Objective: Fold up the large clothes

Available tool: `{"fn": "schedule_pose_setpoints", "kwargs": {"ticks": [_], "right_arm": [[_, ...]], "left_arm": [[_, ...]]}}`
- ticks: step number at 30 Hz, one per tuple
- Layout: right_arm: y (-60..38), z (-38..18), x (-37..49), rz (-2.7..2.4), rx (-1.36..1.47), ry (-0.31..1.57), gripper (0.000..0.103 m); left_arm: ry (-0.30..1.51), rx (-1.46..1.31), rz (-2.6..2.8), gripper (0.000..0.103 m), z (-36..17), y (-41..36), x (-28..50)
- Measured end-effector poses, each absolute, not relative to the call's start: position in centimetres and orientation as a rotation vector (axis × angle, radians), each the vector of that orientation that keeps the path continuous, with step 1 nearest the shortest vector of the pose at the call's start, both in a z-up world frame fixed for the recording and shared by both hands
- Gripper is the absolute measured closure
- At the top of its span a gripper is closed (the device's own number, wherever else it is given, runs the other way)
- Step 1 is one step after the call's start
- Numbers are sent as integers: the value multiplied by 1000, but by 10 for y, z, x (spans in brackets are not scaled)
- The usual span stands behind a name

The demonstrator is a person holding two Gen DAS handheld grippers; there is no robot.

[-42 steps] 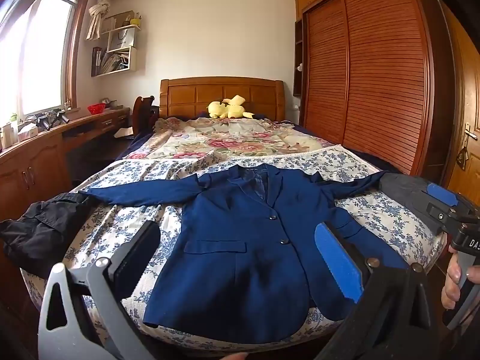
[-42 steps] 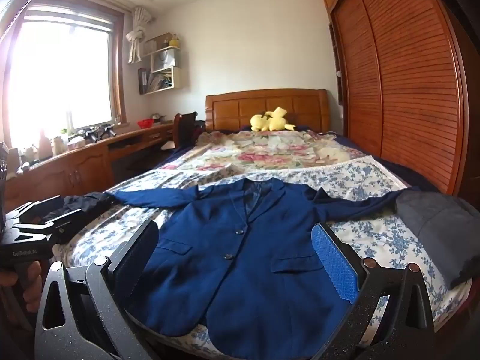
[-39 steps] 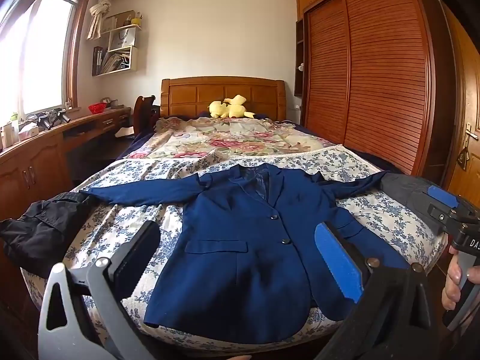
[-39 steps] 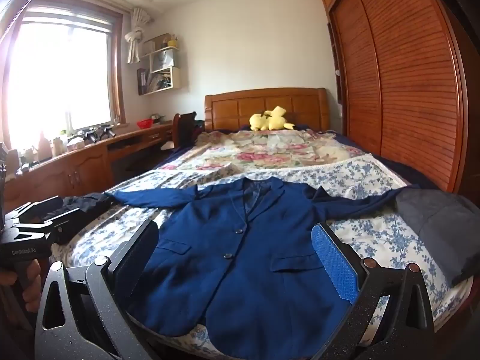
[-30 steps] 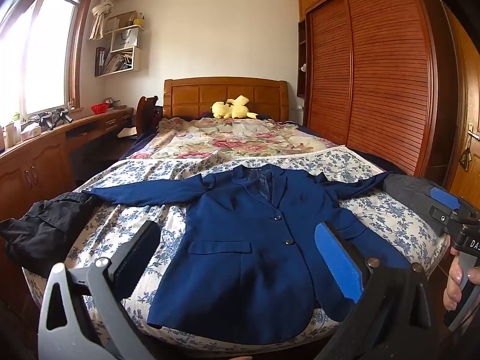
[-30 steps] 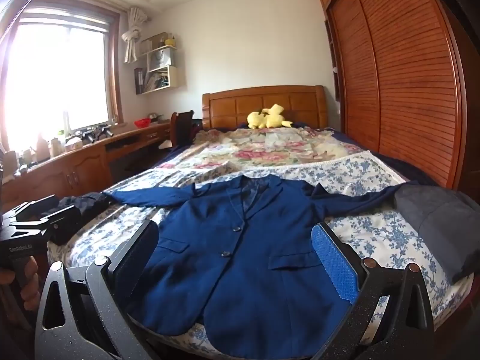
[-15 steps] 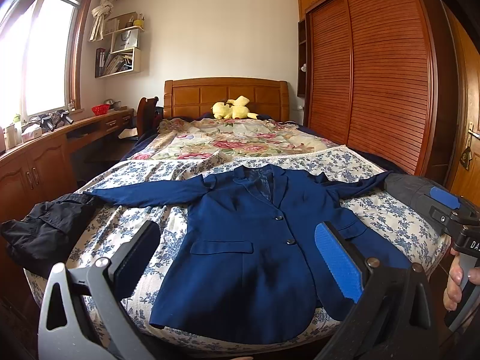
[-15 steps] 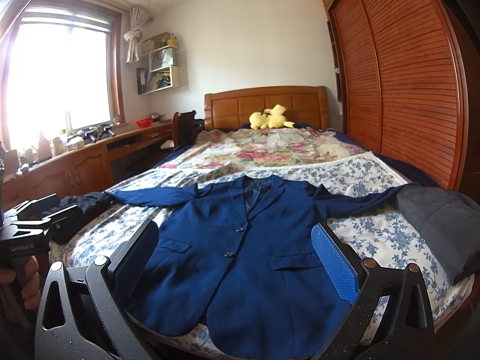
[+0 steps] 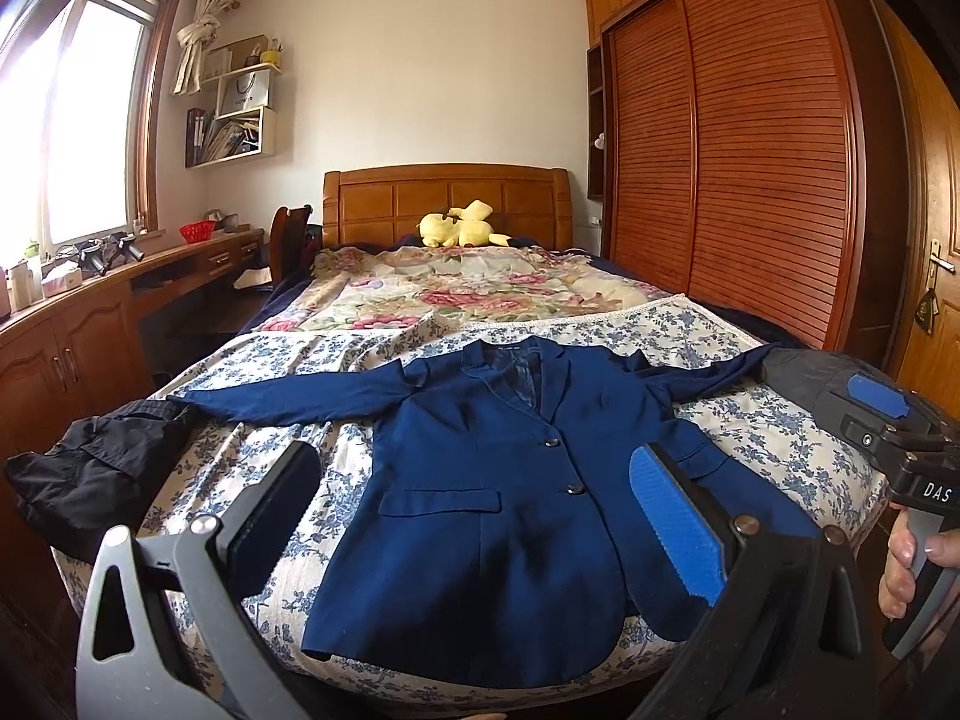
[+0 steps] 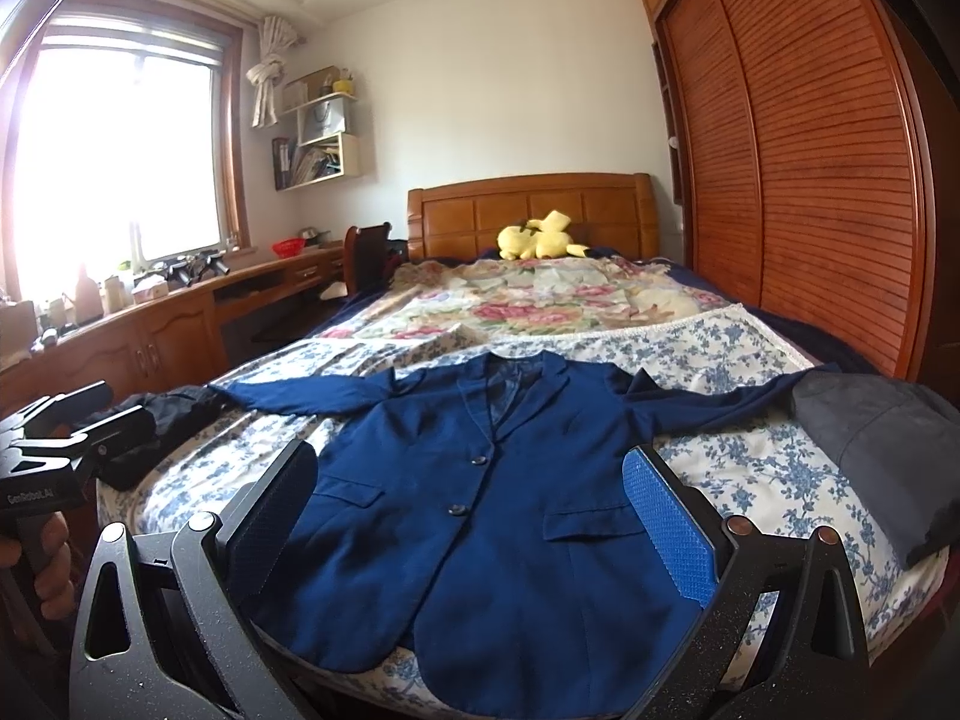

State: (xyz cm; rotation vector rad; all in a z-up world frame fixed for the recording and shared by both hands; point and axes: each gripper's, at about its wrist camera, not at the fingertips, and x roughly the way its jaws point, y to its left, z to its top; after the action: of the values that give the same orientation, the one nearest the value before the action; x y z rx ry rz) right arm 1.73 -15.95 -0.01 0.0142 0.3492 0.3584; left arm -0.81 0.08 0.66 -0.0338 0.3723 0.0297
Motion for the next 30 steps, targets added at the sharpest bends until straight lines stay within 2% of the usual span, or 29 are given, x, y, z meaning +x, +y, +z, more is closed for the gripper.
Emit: {"fn": "schedule_pose_setpoints", "kwargs": {"ticks": [30], "right_arm": [[-162,5,13,359,16,335,0]], "left_arm": [[358,-31,30,0,14,-4,-12]]}}
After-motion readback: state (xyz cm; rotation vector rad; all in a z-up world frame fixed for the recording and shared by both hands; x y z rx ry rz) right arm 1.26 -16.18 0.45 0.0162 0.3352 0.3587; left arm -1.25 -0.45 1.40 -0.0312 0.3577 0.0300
